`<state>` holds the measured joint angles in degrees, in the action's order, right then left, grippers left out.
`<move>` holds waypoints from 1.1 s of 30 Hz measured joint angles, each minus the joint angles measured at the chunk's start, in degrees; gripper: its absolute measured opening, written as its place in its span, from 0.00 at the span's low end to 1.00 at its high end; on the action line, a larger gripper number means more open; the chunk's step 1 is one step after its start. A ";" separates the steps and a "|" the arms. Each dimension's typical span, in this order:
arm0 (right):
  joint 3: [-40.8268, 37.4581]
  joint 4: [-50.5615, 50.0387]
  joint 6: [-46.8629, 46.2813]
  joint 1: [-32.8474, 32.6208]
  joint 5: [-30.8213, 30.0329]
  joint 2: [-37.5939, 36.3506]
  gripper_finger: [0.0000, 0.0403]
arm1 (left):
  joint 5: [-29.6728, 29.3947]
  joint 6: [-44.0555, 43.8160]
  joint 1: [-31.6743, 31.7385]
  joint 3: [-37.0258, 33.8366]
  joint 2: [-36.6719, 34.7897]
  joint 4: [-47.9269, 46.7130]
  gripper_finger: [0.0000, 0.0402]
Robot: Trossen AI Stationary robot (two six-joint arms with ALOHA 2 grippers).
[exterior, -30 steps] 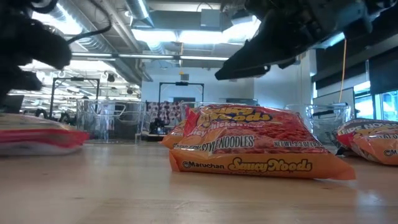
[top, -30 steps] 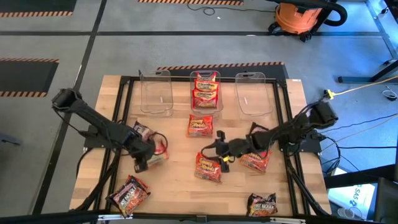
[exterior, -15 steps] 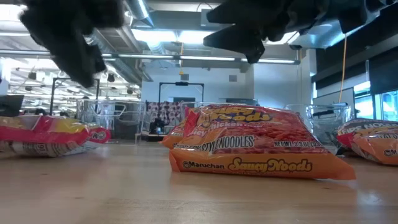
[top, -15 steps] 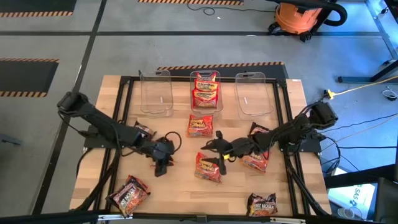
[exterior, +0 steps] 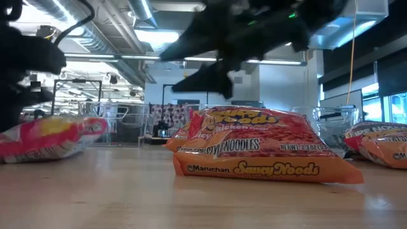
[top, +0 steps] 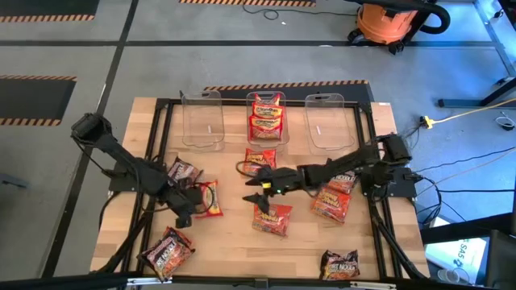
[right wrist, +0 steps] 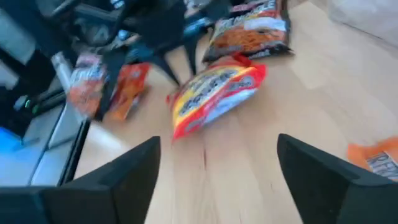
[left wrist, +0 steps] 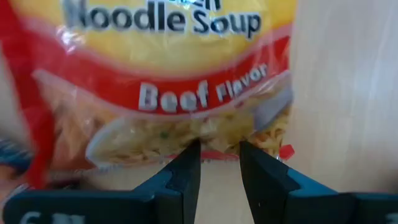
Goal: Sort Maruchan noodles
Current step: Put the red noodle pack into the middle transparent bin
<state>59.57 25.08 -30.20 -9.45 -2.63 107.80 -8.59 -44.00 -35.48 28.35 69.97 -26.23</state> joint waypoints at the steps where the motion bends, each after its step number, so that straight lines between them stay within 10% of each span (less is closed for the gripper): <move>1: 1.50 0.17 -1.30 0.37 0.66 1.56 0.77 | 0.18 0.66 0.02 -1.05 0.00 2.73 0.26; 33: 21.44 -7.04 -18.61 4.65 9.85 22.37 0.76 | -8.86 11.34 4.98 -3.50 9.18 20.88 0.26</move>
<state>81.01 18.04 -48.82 -4.80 7.22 130.17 -17.45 -32.66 -30.50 24.85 79.15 -5.35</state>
